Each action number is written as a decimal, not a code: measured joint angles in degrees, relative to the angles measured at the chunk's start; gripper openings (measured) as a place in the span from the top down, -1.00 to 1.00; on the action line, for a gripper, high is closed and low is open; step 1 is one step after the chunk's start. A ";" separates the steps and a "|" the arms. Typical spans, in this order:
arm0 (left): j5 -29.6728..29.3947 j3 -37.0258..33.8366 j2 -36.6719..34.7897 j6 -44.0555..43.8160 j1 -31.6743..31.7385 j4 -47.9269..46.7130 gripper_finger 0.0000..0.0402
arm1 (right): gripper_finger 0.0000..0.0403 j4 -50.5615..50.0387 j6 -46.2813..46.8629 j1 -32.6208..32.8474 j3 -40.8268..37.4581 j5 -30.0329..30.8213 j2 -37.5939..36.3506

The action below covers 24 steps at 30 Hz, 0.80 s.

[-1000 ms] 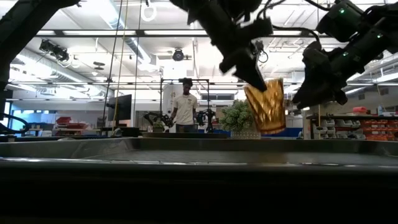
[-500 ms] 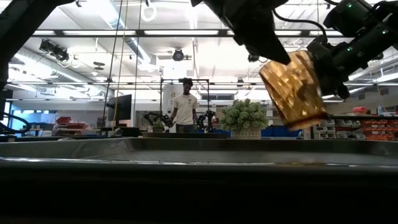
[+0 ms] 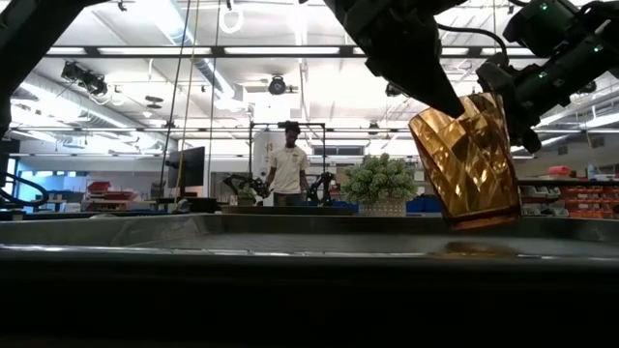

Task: Pick and place plate/cup/fork/spoon on tray
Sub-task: Put the gold orange cup on the black tray

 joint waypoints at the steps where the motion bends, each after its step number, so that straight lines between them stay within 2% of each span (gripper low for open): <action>1: -0.02 0.02 0.10 -0.01 0.00 0.10 0.89 | 0.24 0.02 0.08 0.00 0.00 0.00 0.00; 14: 0.00 0.02 0.26 1.92 -0.07 -0.87 0.86 | 0.24 0.35 0.06 0.00 0.00 -0.02 0.00; 24: 0.00 0.01 0.26 3.41 -0.09 -0.47 0.54 | 0.24 0.33 -0.05 0.00 0.00 -0.02 0.00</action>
